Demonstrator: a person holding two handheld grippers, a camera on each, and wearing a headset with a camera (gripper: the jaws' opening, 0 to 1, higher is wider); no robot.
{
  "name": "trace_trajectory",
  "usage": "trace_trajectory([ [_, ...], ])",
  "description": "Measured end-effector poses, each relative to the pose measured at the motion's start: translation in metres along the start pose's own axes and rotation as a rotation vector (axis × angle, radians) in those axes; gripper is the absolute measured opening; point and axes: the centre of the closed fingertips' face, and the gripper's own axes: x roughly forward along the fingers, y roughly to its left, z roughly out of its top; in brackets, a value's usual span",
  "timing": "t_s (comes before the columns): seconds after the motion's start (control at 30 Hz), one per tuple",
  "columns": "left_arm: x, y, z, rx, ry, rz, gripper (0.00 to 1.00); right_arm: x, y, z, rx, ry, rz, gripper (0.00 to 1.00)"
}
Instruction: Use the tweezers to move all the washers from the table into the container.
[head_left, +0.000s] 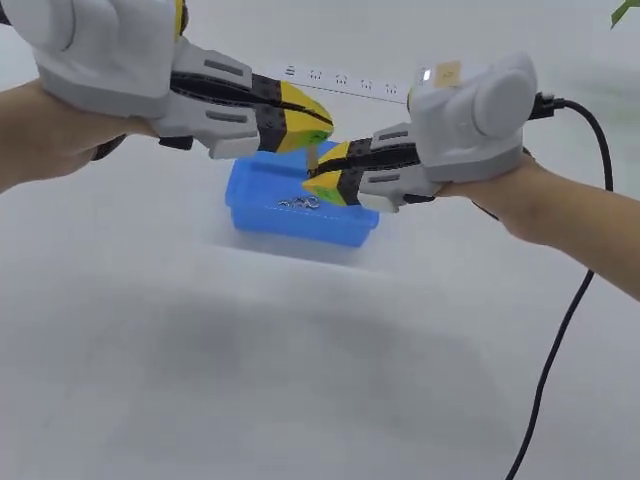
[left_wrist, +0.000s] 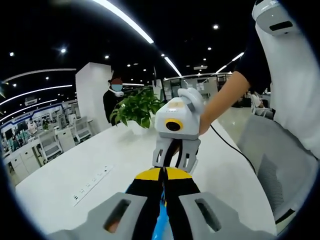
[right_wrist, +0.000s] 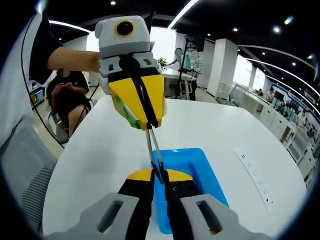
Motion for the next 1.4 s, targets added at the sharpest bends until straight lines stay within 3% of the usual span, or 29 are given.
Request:
trace_trajectory([
  [0.37,-0.021,-0.021,0.004,-0.012,-0.055,-0.059,0.04,-0.010,0.028,0.008,-0.026,-0.009,0.080,0.07],
  [0.57,-0.022,-0.032,0.000,-0.013,-0.069,-0.070,0.04,-0.014,0.038,0.003,-0.026,0.011,0.098,0.07],
  [0.87,-0.022,-0.046,-0.013,-0.008,-0.017,-0.096,0.04,-0.018,0.051,-0.008,-0.044,0.049,0.118,0.07],
  [0.97,-0.023,-0.049,-0.023,-0.007,0.013,-0.100,0.04,-0.018,0.052,-0.012,-0.052,0.063,0.122,0.07],
  [1.07,-0.025,-0.047,-0.031,-0.021,0.039,-0.082,0.05,-0.017,0.051,-0.014,-0.061,0.070,0.111,0.06],
  [1.13,-0.025,-0.046,-0.032,-0.053,0.031,-0.071,0.05,-0.016,0.051,-0.016,-0.059,0.072,0.108,0.06],
  [1.2,-0.024,-0.046,-0.035,-0.053,0.040,-0.065,0.05,-0.014,0.051,-0.018,-0.068,0.081,0.106,0.06],
  [1.3,-0.023,-0.043,-0.044,-0.016,0.102,-0.052,0.08,-0.013,0.052,-0.019,-0.069,0.084,0.111,0.06],
  [1.4,-0.021,-0.047,-0.044,-0.023,0.107,-0.072,0.10,-0.010,0.050,-0.017,-0.073,0.086,0.111,0.06],
])
